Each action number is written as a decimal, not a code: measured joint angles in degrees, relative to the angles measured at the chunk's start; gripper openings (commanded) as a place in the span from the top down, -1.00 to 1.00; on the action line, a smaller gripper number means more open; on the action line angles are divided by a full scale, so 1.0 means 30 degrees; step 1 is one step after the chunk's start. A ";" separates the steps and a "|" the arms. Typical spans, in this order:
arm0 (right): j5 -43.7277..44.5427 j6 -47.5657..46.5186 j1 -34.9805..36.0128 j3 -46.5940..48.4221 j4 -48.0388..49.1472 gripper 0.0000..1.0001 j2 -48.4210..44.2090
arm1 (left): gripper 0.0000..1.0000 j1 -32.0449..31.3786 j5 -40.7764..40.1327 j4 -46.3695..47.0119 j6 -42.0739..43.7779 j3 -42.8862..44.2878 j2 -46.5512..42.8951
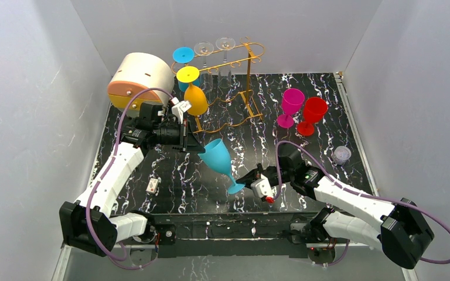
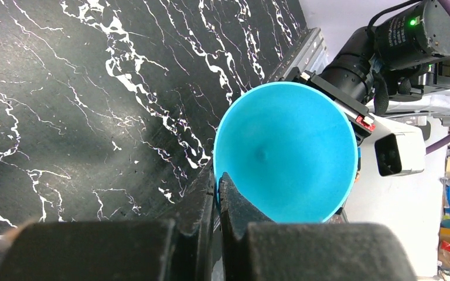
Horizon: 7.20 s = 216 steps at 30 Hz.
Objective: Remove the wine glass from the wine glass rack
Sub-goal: Place the wine glass at the center of the board, then pick up the wine glass from the wine rack.
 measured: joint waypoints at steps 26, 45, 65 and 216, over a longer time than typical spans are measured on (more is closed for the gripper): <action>0.0175 0.1457 0.0117 0.0459 -0.0386 0.21 -0.0634 | 1.00 -0.0233 -0.2033 -0.0947 0.0350 0.0080 -0.2149; 0.7155 1.8360 0.0117 0.1304 0.4299 -0.97 -0.2805 | 1.00 -0.0240 -0.9391 -0.2579 0.1231 0.0423 -0.4670; 1.8061 3.1969 0.2608 2.1434 -1.4506 -0.13 0.9690 | 1.00 -0.5042 -1.5919 -0.3147 -0.0364 0.0430 -0.4437; 1.2014 4.1543 -0.3585 0.8357 0.1960 -0.55 0.3162 | -0.94 0.1727 -1.5096 0.3009 -0.5887 0.0350 -0.3330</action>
